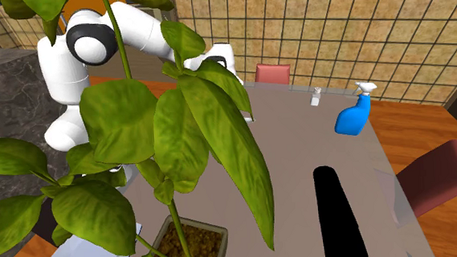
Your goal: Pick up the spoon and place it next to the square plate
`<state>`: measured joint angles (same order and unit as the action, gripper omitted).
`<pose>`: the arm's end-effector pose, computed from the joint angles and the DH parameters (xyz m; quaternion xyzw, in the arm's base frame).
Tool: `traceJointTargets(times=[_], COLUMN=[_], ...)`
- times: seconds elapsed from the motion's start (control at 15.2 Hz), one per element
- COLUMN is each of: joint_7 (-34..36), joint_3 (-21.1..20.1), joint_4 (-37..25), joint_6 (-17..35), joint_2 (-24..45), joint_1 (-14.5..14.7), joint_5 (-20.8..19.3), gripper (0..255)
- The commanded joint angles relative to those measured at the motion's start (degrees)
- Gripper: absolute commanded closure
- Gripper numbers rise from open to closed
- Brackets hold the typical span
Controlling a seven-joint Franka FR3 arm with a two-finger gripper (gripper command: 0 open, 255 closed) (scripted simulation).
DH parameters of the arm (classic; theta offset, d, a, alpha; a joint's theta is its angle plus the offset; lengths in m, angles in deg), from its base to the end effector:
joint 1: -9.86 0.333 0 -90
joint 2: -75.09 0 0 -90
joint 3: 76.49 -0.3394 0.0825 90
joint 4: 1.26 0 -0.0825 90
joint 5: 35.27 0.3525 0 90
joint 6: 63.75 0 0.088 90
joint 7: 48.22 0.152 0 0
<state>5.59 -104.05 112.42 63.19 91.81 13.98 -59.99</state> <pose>0.5148 0.2720 0.3309 0.9922 -0.0686 0.0658 0.0803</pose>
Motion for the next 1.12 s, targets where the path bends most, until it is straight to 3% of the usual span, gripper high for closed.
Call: traceJointTargets(times=[0.0, 0.2, 0.26, 1.06], joint_7=[0.0, 0.0, 0.0, -1.0], joint_3=[0.0, 0.0, 0.0, -0.4], joint_4=[0.0, 0.0, 0.0, -0.7], joint_6=[0.1, 0.0, 0.0, -1.7], joint_2=[0.0, 0.0, 0.0, -1.3], joint_1=[0.0, 0.0, 0.0, -0.3], joint_5=[0.0, 0.0, 0.0, 1.1], gripper=[0, 0, 255, 255])
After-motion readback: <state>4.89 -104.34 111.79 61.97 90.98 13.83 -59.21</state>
